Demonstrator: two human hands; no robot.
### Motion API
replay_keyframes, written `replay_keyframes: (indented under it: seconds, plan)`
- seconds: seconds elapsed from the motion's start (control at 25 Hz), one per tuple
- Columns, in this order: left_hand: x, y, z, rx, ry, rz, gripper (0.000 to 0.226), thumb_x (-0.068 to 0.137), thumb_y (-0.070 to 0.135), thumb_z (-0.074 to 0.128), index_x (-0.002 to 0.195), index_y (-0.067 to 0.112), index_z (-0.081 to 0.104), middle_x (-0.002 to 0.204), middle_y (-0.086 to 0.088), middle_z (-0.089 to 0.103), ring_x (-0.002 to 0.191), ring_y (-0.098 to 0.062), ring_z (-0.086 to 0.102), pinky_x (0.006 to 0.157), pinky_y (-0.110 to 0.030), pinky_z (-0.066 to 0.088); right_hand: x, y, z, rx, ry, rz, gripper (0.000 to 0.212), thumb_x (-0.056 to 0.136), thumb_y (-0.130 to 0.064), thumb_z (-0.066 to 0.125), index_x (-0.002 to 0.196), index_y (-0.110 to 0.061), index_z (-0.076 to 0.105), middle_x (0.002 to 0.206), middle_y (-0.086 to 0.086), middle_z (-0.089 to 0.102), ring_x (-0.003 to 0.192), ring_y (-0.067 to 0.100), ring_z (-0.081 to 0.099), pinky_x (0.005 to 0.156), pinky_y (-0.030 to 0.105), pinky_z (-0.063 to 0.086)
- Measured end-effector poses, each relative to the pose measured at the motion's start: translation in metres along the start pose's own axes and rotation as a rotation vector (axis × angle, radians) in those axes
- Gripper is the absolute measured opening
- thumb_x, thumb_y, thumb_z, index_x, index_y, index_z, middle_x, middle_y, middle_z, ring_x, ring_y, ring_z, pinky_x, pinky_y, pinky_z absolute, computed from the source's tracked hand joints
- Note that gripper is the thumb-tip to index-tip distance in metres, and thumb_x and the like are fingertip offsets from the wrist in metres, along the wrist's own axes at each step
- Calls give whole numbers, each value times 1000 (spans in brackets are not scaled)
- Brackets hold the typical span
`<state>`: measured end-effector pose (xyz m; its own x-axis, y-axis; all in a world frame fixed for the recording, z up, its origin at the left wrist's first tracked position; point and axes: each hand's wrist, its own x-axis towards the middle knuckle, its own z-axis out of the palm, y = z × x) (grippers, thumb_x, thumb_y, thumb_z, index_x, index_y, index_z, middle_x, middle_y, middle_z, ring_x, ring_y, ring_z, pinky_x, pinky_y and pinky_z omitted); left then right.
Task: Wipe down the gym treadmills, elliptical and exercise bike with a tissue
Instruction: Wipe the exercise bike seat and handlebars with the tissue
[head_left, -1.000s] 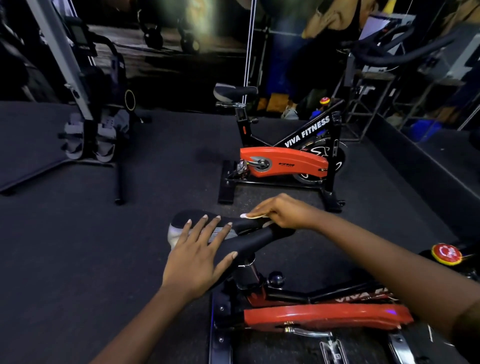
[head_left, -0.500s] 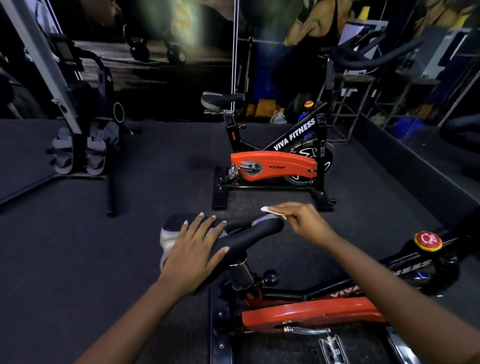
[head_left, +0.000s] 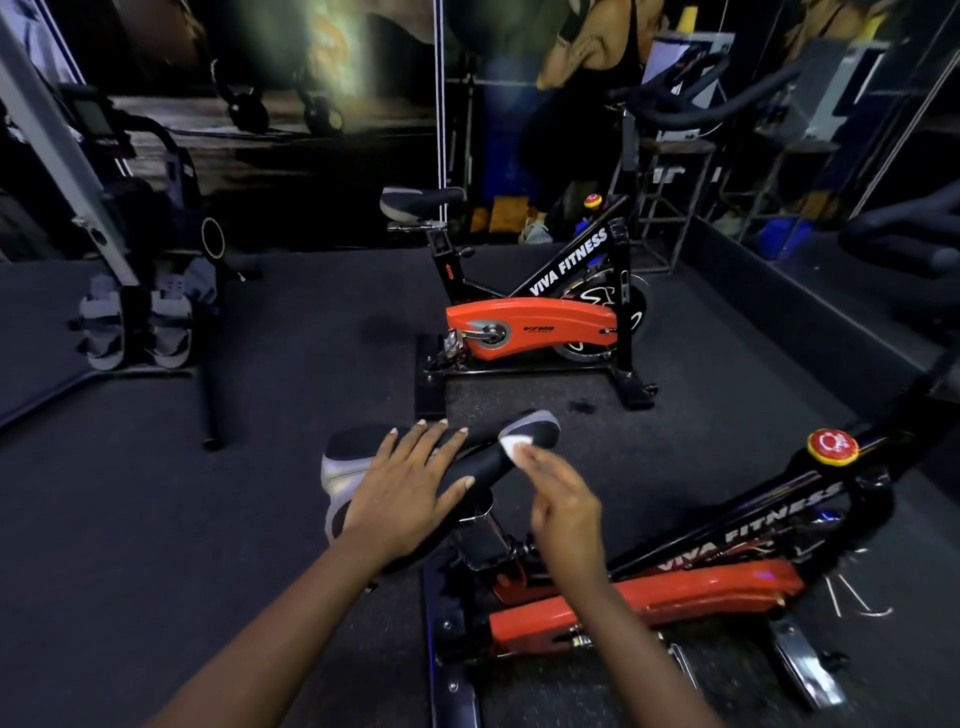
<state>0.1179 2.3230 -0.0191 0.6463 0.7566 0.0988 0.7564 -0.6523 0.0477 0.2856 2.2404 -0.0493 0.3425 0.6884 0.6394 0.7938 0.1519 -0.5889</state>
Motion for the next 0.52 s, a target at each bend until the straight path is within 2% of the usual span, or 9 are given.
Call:
replay_keyframes:
  seconds: [0.12, 0.24, 0.36, 0.44, 0.52]
  plan:
    - [-1, 1, -3, 0, -11, -10, 107, 64, 72, -37, 152, 30, 8, 159, 3, 15, 147, -16, 8, 118, -37, 3, 28, 17, -8, 14, 163, 220, 51, 68, 22, 44, 107, -1, 69, 107, 18, 67, 100, 18, 62, 95, 2, 34]
    - [-2, 1, -1, -20, 13, -7, 102, 70, 72, -30, 152, 29, 13, 158, 2, 19, 146, -17, 11, 118, -37, 5, 24, 10, 11, 9, 167, 258, 53, 65, 29, 51, 105, 0, 69, 106, 19, 67, 98, 28, 66, 95, 2, 33]
    - [0, 2, -2, -20, 9, -7, 87, 77, 64, -14, 152, 29, 13, 158, 2, 19, 146, -18, 12, 118, -37, 5, -1, -7, 30, 34, 207, 263, 56, 65, 29, 54, 109, -2, 68, 107, 17, 65, 104, 15, 60, 96, 3, 33]
    - [0, 3, -2, -15, -5, -7, 87, 75, 63, -15, 152, 30, 9, 159, 2, 16, 147, -17, 10, 118, -37, 4, -19, -18, 38, 63, 186, 246, 54, 69, 25, 53, 114, -3, 66, 108, 12, 62, 107, 3, 52, 98, 4, 33]
    - [-1, 1, -2, -14, -4, -5, 88, 74, 64, -17, 152, 30, 5, 160, 3, 13, 147, -17, 8, 118, -37, 3, -36, -29, 44, 104, 135, 230, 53, 70, 21, 52, 116, -3, 64, 109, 5, 59, 109, -1, 49, 98, 5, 33]
